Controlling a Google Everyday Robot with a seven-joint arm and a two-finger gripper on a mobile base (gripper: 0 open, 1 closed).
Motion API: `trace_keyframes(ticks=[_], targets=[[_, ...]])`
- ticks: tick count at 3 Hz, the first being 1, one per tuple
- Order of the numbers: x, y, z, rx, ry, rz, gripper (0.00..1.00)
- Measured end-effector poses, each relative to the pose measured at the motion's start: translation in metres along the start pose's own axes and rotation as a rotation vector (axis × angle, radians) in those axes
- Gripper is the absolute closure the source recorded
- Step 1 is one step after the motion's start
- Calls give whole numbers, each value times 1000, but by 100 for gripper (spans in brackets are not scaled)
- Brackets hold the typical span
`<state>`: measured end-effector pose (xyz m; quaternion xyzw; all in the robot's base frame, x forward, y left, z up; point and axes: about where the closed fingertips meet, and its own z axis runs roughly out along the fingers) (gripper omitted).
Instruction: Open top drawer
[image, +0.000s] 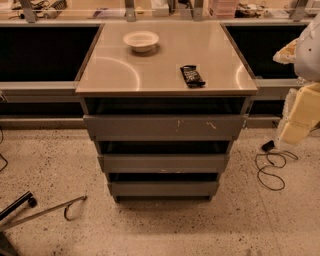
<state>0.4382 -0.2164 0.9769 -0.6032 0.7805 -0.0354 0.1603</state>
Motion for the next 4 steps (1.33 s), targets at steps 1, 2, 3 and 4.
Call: trace_keyframes(ticks=[1,2,3,4], targets=[[0,0,0,0,0,0,0],[-2,0,17,4,-26,8,0],[-7,2,72,-27,-87,21,0],[-21,3,147,-57,-174,18,0]])
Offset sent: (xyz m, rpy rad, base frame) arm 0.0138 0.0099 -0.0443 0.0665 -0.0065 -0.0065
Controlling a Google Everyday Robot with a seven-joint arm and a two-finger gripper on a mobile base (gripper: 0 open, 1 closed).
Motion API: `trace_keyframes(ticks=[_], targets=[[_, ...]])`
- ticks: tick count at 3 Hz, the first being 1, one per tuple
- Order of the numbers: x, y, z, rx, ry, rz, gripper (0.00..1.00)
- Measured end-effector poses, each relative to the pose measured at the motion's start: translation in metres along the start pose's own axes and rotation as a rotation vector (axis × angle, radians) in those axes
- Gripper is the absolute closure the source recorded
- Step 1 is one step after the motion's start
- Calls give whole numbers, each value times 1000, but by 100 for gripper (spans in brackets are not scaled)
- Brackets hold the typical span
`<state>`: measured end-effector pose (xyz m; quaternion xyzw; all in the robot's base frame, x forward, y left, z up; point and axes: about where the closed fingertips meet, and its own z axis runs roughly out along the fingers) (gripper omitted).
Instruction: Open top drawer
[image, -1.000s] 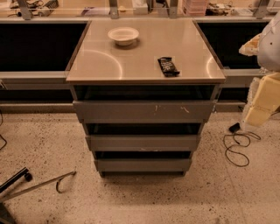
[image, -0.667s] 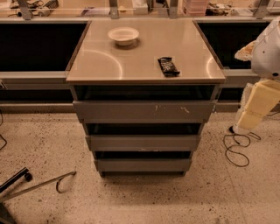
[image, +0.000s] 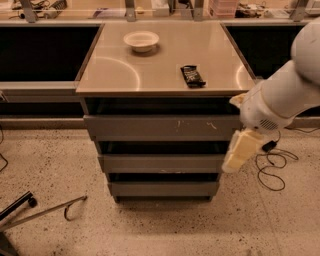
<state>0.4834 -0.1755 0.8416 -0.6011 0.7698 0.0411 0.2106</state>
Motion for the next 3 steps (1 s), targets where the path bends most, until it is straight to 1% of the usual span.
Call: trace_keyframes(ticks=[1,2,3], targets=[[-7,-4,61,-1,-90,-31,0],[-9,-4,65,4,-97,-34,0],[-15,-13,78,45,-118,-37,0]])
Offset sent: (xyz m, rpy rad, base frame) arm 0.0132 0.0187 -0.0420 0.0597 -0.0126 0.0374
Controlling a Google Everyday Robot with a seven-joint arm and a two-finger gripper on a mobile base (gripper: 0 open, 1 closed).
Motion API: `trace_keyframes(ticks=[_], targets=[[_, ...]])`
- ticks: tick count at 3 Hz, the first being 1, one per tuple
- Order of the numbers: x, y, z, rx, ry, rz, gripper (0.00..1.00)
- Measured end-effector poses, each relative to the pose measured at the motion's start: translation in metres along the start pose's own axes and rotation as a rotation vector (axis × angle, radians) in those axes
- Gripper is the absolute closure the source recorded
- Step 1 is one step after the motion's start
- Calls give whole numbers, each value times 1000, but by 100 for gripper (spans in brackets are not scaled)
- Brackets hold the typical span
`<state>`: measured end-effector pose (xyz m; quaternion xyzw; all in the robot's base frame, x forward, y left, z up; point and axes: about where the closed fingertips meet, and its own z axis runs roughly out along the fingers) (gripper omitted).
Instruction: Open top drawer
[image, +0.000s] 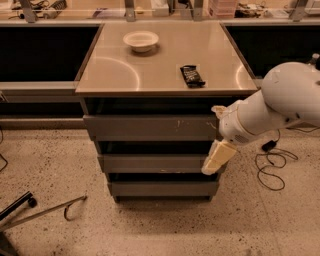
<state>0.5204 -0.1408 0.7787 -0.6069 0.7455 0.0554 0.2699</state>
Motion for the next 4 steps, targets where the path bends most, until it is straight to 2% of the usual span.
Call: trace_keyframes(ticks=[1,2,3,4], targets=[[-8,-14,27,61,-18,-40,0],[-14,-27,50,85,-33,-65,0],[-26,-35,69,52,-53,-105,0],[-24,-41,78,53,-52,-100,0]])
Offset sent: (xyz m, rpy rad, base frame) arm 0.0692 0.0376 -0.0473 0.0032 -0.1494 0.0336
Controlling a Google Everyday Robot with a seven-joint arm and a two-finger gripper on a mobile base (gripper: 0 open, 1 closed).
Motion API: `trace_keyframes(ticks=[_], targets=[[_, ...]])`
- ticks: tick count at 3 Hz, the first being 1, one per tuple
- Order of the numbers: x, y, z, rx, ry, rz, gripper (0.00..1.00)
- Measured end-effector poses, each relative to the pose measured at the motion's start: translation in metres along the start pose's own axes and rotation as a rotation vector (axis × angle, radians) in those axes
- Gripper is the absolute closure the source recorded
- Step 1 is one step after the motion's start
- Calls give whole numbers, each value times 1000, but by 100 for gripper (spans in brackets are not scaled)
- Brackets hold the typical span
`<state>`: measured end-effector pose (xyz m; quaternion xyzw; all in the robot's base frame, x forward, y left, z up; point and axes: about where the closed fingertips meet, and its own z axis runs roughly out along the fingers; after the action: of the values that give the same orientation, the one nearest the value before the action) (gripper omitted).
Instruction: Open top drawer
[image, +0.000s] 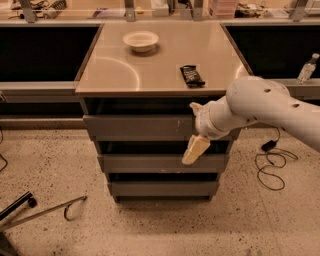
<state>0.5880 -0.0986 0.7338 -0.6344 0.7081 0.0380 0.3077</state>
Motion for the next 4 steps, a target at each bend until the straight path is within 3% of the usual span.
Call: trace_keyframes(ticks=[2,4], targets=[[19,-13,27,0,13,33,0],[32,-32,56,0,-25,67,0]])
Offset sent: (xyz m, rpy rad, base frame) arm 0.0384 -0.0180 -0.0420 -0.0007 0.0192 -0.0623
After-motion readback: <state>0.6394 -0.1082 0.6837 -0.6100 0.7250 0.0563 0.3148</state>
